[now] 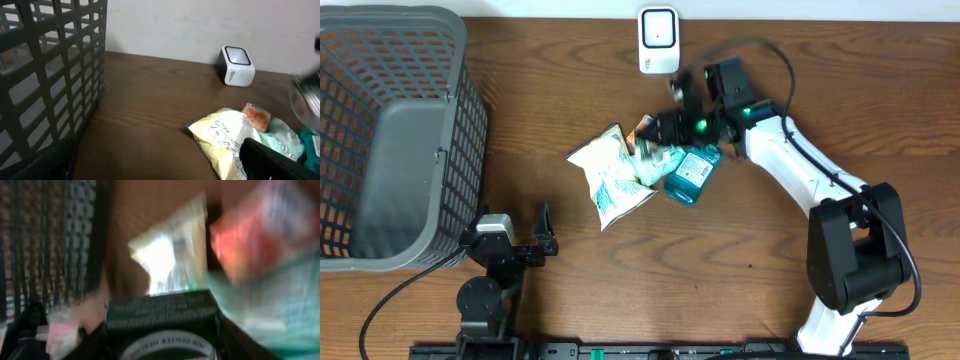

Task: Scan the item barcode
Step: 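Carry the green box to the white scanner and hold it there, then move the green box to the table's right edge and release it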

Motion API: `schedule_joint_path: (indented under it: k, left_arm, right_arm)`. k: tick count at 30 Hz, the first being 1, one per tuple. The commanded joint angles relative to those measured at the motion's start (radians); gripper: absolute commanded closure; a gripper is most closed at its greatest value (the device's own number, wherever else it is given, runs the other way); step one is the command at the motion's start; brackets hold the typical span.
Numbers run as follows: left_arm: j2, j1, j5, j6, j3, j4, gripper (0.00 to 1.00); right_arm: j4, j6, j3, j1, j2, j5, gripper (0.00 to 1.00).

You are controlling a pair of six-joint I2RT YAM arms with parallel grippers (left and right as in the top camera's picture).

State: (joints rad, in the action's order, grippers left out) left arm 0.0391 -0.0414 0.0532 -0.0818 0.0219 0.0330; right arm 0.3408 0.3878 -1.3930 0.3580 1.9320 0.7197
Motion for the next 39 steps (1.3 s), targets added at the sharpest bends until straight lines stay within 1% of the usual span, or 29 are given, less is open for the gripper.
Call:
schedule_joint_path:
  k: [1, 2, 3, 4, 5, 7, 8, 9, 12, 13, 14, 15, 18, 21, 22, 25, 28, 35, 37, 39]
  left_arm:
    - [-0.002, -0.002, -0.002, -0.005, -0.018, 0.033, 0.02]
    - [-0.002, -0.002, -0.002, -0.005, -0.018, 0.033, 0.02]
    - [-0.002, -0.002, -0.002, -0.005, -0.018, 0.033, 0.02]
    - [-0.002, -0.002, -0.002, -0.005, -0.018, 0.033, 0.02]
    - [-0.002, -0.002, -0.002, -0.005, -0.018, 0.033, 0.02]
    - [-0.002, -0.002, -0.002, -0.005, -0.018, 0.033, 0.02]
    - [-0.002, -0.002, -0.002, -0.005, -0.018, 0.033, 0.02]
    - [-0.002, -0.002, -0.002, -0.005, -0.018, 0.033, 0.02]
    - [-0.002, -0.002, -0.002, -0.005, -0.018, 0.033, 0.02]
    - [-0.002, -0.002, -0.002, -0.005, -0.018, 0.033, 0.02]
    - [-0.002, -0.002, -0.002, -0.005, -0.018, 0.033, 0.02]
    - [-0.002, -0.002, -0.002, -0.005, -0.018, 0.033, 0.02]
    - [-0.002, -0.002, -0.002, -0.005, -0.018, 0.033, 0.02]
    - [-0.002, -0.002, -0.002, -0.005, -0.018, 0.033, 0.02]
    - [-0.002, -0.002, -0.002, -0.005, -0.018, 0.033, 0.02]
    - [-0.002, -0.002, -0.002, -0.005, -0.018, 0.033, 0.02]
    - [-0.002, -0.002, -0.002, -0.005, -0.018, 0.033, 0.02]
    - [-0.002, -0.002, -0.002, -0.005, -0.018, 0.033, 0.02]
    - [-0.002, -0.002, -0.002, -0.005, -0.018, 0.033, 0.02]
    - [-0.002, -0.002, -0.002, -0.005, -0.018, 0.033, 0.02]
  right_arm:
    - [-0.137, 0.008, -0.021, 0.003, 0.003, -0.199, 0.63]
    - [-0.227, 0.008, -0.021, 0.01, 0.004, -0.336, 0.57]
    - [-0.251, 0.008, -0.021, 0.012, 0.004, -0.379, 0.57]
    - [-0.304, -0.002, -0.021, 0.017, 0.005, -0.484, 0.6]
    - [-0.338, -0.016, -0.021, 0.021, 0.007, -0.541, 0.61]
    - [-0.439, -0.066, -0.021, 0.031, 0.02, -0.674, 0.62]
    - [-0.545, -0.099, -0.021, 0.035, 0.045, -0.734, 0.65]
    - [-0.602, -0.113, -0.021, 0.036, 0.063, -0.744, 0.67]
    - [-0.778, -0.136, -0.021, 0.035, 0.121, -0.745, 0.64]
    - [-0.885, -0.135, -0.021, 0.034, 0.161, -0.755, 0.64]
    - [-0.936, -0.135, -0.022, 0.035, 0.182, -0.763, 0.65]
    - [-1.021, -0.135, -0.036, 0.035, 0.232, -0.782, 0.65]
    - [-1.048, -0.134, -0.103, 0.035, 0.307, -0.8, 0.65]
    - [-1.035, -0.135, -0.238, 0.035, 0.402, -0.805, 0.64]
    - [-1.011, -0.134, -0.295, 0.035, 0.435, -0.808, 0.62]
    - [-0.939, -0.135, -0.41, 0.035, 0.5, -0.827, 0.63]
    - [-0.904, -0.134, -0.478, 0.036, 0.545, -0.826, 0.62]
    - [-0.901, -0.133, -0.479, 0.036, 0.554, -0.826, 0.63]
    - [-0.897, -0.122, -0.479, 0.036, 0.552, -0.826, 0.6]
    - [-0.876, -0.119, -0.479, 0.036, 0.54, -0.826, 0.6]
